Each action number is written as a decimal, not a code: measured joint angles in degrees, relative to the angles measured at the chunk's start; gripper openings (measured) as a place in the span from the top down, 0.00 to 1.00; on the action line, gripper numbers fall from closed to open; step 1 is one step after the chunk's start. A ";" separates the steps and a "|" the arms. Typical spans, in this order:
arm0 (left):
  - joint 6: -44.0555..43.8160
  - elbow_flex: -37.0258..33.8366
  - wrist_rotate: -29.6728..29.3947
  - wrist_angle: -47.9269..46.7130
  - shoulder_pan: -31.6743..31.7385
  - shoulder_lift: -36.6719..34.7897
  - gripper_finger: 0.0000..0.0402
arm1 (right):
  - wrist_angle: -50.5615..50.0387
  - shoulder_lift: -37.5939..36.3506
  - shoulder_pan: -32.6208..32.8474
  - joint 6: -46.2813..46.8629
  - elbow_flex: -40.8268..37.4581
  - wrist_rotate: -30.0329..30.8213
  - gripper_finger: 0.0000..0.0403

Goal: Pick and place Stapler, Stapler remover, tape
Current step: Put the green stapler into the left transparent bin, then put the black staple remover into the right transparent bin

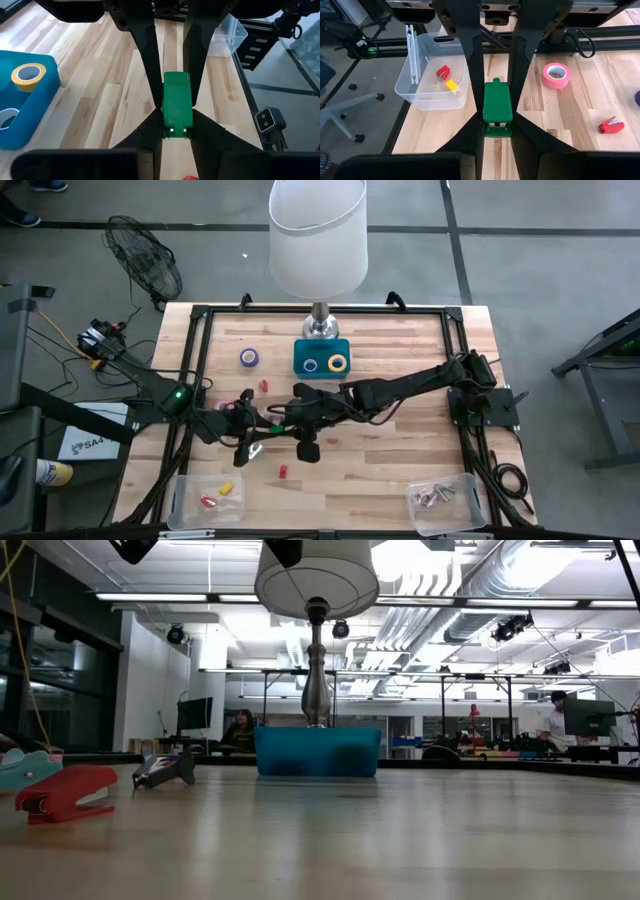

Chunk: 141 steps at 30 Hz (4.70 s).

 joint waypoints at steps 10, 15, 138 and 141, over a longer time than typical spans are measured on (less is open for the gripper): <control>0.31 0.00 0.25 0.04 0.00 0.00 0.80 | 0.13 0.02 0.00 0.48 0.00 -0.20 0.75; 0.83 0.00 0.46 -0.97 -0.02 0.00 0.82 | -0.09 0.04 -0.02 0.96 0.00 -0.73 0.66; -35.76 -1.53 6.82 -56.86 -5.64 -6.19 0.60 | -10.68 -15.31 3.52 17.23 -20.65 10.63 0.61; -35.77 -1.53 6.82 -56.82 -5.64 -6.21 0.60 | -7.04 -19.09 3.48 21.12 -26.64 10.19 0.61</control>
